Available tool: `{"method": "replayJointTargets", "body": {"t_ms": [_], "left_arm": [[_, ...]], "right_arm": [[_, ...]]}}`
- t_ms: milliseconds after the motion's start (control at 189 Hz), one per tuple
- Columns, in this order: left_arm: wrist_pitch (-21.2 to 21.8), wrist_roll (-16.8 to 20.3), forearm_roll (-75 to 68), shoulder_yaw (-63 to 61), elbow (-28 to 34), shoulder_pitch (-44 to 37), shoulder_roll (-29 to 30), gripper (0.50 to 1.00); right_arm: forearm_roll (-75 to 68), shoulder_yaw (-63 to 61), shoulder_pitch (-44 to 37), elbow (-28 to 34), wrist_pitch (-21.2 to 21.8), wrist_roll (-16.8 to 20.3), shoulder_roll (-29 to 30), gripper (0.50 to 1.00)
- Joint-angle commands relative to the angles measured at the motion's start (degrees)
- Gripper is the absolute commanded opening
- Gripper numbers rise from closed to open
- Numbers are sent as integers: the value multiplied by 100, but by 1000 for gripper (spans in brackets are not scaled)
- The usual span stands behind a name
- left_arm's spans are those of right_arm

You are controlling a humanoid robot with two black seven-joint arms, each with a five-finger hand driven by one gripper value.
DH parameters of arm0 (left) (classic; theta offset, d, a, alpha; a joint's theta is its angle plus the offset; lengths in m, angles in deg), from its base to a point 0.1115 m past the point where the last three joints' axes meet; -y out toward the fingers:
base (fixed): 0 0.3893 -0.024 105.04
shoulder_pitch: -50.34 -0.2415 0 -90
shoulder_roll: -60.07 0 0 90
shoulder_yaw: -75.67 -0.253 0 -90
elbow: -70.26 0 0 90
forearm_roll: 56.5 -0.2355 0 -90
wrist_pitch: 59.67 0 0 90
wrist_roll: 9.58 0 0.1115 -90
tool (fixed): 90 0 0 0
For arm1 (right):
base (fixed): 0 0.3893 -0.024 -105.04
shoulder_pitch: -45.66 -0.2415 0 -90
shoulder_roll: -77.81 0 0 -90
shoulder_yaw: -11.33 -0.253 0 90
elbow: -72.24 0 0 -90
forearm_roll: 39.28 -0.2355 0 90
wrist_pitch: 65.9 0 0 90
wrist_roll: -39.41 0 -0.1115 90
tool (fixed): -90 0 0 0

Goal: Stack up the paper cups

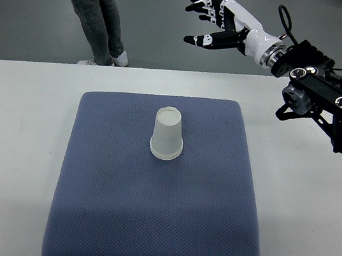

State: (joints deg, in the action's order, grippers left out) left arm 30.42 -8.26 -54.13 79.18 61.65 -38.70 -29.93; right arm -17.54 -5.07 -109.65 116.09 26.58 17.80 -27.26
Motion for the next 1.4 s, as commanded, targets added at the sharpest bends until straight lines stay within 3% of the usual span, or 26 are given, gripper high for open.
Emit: {"method": "replayJointTargets", "body": {"t_ms": [0,324,700,918,1395], "left_arm": [[0,0,0,0,0,0,0,1000],[0,0,0,0,0,0,0,1000],[0,0,0,0,0,0,0,1000],[0,0,0,0,0,0,0,1000],[0,0,0,0,0,0,0,1000]], "right_arm": [[-733,-4,71,-105,-239,-1,-4,899],[-2648,-57,352,-254,-1109,8,13,897],[-4327,-250,493,-324,-1056,-1,66,897],[-4301,-1068,713,-307,-1074,-36,400,901],[-3818,-1103,933,-316,-1126,-89,540,901]]}}
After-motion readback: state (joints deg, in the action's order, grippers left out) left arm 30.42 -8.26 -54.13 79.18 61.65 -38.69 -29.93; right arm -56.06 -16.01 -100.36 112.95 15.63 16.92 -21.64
